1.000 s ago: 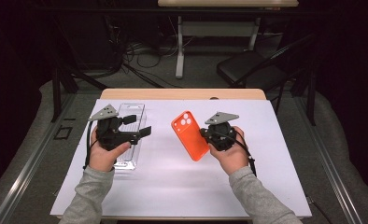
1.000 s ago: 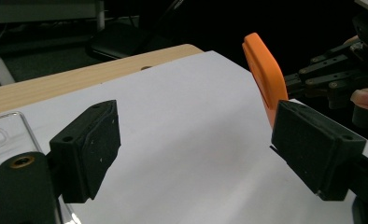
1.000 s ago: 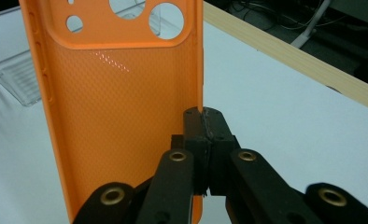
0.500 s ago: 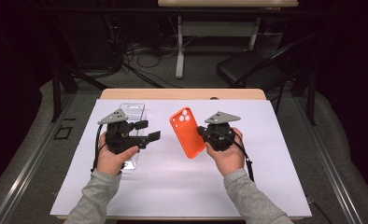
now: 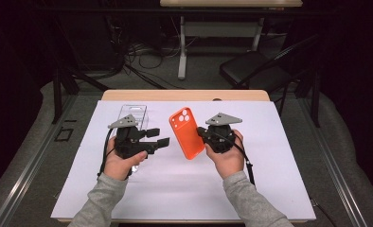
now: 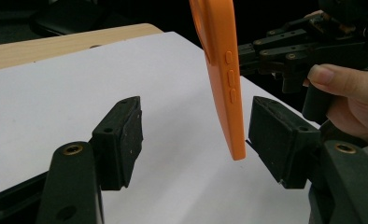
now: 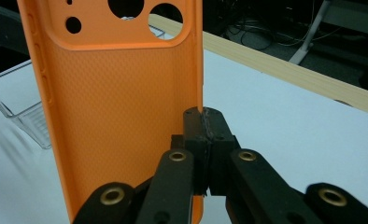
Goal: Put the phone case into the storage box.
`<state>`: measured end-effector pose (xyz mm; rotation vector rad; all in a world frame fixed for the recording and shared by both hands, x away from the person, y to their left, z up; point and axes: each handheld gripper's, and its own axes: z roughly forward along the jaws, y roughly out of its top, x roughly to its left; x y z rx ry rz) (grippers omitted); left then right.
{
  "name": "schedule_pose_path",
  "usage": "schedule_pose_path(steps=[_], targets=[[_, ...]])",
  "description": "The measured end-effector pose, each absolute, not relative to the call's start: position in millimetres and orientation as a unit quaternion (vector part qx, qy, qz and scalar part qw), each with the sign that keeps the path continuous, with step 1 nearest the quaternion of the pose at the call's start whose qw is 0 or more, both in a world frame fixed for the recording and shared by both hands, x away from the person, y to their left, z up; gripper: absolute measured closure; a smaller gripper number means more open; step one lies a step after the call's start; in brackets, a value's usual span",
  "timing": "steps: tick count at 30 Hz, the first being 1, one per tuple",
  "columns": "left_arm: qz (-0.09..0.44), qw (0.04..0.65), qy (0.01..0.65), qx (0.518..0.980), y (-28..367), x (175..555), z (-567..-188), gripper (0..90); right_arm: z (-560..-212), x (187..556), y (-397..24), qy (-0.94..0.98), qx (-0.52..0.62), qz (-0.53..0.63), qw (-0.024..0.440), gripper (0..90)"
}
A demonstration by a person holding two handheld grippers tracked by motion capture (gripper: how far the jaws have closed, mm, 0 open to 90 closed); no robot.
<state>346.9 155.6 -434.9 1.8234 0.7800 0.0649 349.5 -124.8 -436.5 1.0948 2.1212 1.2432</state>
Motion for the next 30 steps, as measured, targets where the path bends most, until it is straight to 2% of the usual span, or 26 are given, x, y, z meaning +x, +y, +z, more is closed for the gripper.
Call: schedule_pose_path(steps=[9, 10, 30], targets=[[0.0, 0.546, 0.353, 0.76, 147, 343, -444, 40.5, -436, 347, -119, 0.766, 0.392, 0.457, 0.223, 89.7], [-0.005, 0.55, 0.356, 0.755, 146, 343, -445, 44.4, -437, 346, -118, 0.766, 0.392, 0.458, 0.223, 89.7], [-0.071, 0.574, 0.377, 0.723, 145, 343, -452, 61.5, -442, 342, -109, 0.773, 0.383, 0.456, 0.218, 89.6]])
